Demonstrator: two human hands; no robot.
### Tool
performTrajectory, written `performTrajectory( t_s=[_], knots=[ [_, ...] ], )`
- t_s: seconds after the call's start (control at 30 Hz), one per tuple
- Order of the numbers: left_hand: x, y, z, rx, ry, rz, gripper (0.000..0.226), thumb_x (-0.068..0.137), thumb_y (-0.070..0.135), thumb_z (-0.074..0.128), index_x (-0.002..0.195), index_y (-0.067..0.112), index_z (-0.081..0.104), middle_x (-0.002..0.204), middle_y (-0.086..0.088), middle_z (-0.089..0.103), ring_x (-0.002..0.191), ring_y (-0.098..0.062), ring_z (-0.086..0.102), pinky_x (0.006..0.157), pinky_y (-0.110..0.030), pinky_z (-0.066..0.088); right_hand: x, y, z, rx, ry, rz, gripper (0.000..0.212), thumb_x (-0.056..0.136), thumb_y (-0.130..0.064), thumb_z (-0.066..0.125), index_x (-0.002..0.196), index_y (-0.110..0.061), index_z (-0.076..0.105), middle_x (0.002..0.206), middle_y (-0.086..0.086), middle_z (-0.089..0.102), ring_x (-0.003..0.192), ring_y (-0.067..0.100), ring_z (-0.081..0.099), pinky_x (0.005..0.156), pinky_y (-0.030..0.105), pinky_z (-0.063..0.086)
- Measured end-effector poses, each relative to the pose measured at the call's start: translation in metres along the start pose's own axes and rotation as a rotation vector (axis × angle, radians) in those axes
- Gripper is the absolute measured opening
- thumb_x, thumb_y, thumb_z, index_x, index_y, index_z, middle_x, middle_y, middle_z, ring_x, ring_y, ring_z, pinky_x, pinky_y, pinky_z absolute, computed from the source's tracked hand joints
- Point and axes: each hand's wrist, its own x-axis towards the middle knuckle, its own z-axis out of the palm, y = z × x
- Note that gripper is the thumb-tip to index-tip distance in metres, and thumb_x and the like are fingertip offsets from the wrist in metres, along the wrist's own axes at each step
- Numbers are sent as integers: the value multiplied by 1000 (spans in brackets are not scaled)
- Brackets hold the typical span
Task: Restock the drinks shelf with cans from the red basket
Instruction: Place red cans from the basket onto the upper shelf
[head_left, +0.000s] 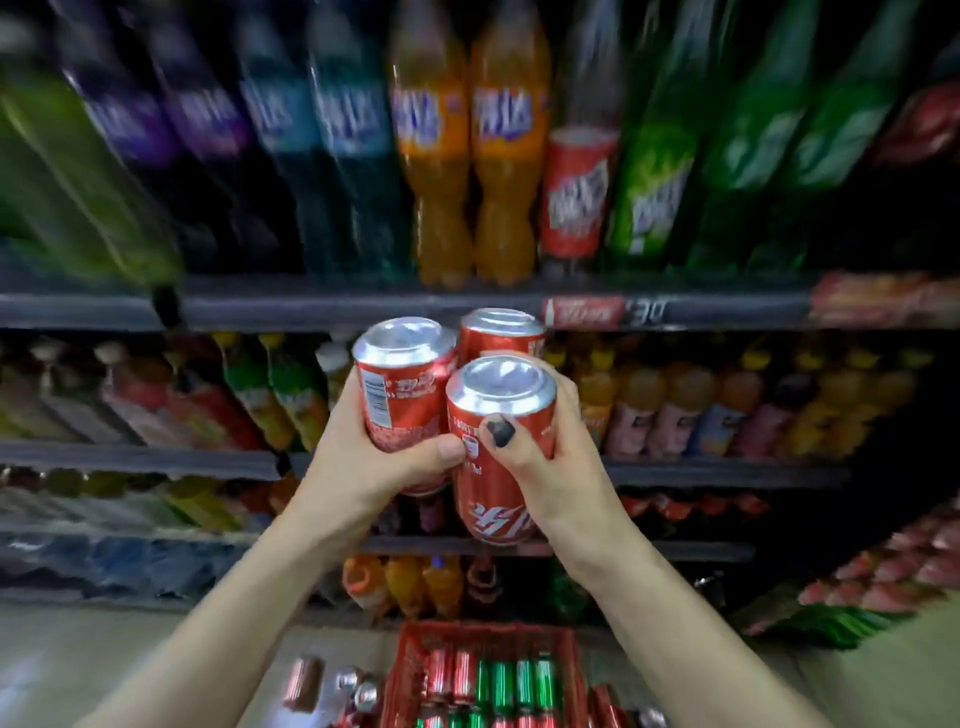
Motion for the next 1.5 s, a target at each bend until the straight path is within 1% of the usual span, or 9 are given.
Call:
performTrajectory(
  t_s=[0.13, 0.23, 0.4, 0.5, 0.57, 0.63, 0.73, 1.3, 1.5],
  knots=[
    [18, 106, 2, 30, -5, 142, 106, 50, 62, 97, 137, 19, 55, 123, -6, 76, 112, -27, 74, 84, -35, 62, 24, -102, 4, 13, -65, -106, 59, 44, -93, 70, 98, -76, 55, 145, 2, 45, 130, 17, 56, 105, 44, 52],
    [33, 172, 5, 31, 19, 276, 86, 48, 66, 95, 122, 35, 63, 111, -1, 79, 100, -26, 75, 82, -40, 61, 44, -166, 5, -5, -94, -207, 62, 46, -92, 70, 104, -71, 57, 145, 0, 47, 127, 14, 59, 100, 39, 56],
    [62, 258, 12, 27, 14, 442, 91, 57, 60, 95, 131, 23, 57, 120, -3, 77, 112, -23, 74, 89, -36, 60, 82, -253, 5, 3, -89, -337, 65, 61, -79, 73, 119, -53, 61, 143, 5, 50, 122, 23, 64, 97, 46, 56],
    [84, 298, 15, 54, -39, 494, 90, 66, 55, 91, 139, 19, 51, 127, -8, 73, 117, -30, 71, 96, -50, 58, 105, -294, 1, -9, -68, -338, 85, 54, -85, 75, 130, -51, 56, 145, 3, 51, 123, 27, 63, 95, 49, 57],
    [103, 317, 21, 69, -45, 508, 81, 78, 48, 88, 140, 15, 49, 129, -10, 72, 118, -30, 71, 98, -53, 58, 120, -317, -7, -17, -61, -363, 79, 68, -77, 74, 136, -44, 53, 139, 3, 59, 117, 26, 67, 94, 49, 58],
    [125, 331, 29, 72, -47, 526, 61, 89, 35, 77, 140, 13, 49, 127, -11, 73, 117, -29, 72, 100, -52, 58, 137, -335, -17, -9, -81, -391, 62, 86, -59, 69, 140, -34, 51, 125, 5, 70, 107, 24, 73, 94, 48, 58],
    [159, 346, 40, 67, -87, 528, 51, 98, 30, 68, 141, 12, 48, 131, -15, 70, 119, -31, 70, 100, -54, 57, 165, -354, -29, -30, -89, -396, 65, 89, -56, 67, 142, -24, 49, 122, 9, 72, 108, 29, 73, 96, 52, 56],
    [268, 353, 66, 99, -161, 286, 57, 98, 50, 66, 142, 15, 54, 124, -12, 75, 112, -31, 74, 99, -53, 58, 267, -362, -73, 83, -213, -203, 62, 98, -53, 57, 143, -11, 49, 125, 19, 70, 111, 37, 71, 91, 55, 58],
    [282, 348, 64, 167, -194, 248, 48, 105, 43, 56, 141, 11, 55, 121, -12, 76, 110, -27, 75, 90, -39, 63, 281, -352, -79, 10, -169, -206, 61, 94, -50, 67, 139, -13, 50, 120, 21, 72, 107, 39, 72, 89, 61, 57]
  ],
)
